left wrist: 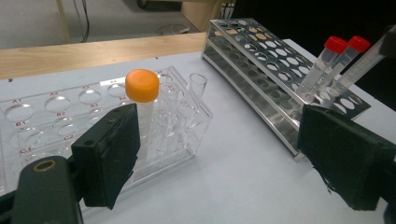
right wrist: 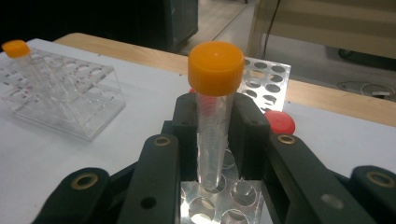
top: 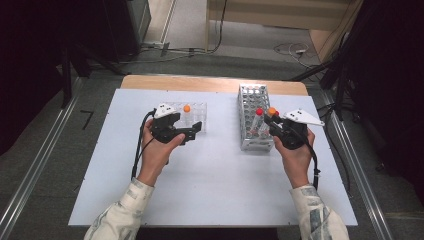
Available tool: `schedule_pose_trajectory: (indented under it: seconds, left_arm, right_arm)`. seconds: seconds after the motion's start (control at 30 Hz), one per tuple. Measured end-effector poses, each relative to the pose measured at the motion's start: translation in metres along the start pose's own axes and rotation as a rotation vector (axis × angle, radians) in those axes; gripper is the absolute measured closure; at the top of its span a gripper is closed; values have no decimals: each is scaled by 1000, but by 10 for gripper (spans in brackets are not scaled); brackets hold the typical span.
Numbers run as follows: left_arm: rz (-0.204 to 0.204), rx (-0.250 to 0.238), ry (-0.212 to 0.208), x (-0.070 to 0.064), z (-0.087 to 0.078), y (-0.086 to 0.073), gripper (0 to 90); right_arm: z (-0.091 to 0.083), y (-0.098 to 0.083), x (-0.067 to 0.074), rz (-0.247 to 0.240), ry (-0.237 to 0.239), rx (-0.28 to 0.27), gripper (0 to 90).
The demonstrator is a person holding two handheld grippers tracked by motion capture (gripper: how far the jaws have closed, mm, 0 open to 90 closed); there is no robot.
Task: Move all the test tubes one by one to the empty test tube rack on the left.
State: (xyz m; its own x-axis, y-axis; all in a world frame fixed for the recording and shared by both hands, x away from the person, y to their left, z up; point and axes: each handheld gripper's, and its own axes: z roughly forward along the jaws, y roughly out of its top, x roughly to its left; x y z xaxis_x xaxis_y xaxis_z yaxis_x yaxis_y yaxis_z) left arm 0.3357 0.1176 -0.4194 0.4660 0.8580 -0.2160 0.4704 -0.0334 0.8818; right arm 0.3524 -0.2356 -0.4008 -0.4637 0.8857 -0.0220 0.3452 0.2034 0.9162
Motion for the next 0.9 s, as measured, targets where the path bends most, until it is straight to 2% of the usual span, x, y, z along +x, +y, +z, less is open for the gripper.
schedule_pose_trajectory:
  seconds: [0.17,0.3,0.9]
  left_arm:
    - [4,-4,-1,0,0,0,137]
    - [3,-5,5,0,-1,0,137]
    - [12,-6,8,-2,-5,1,137]
  right_arm:
    - [-7,8,9,-14,25,-16,711]
    - [-7,10,20,-33,56,-18,710]
    - [20,8,67,-62,161,14,711]
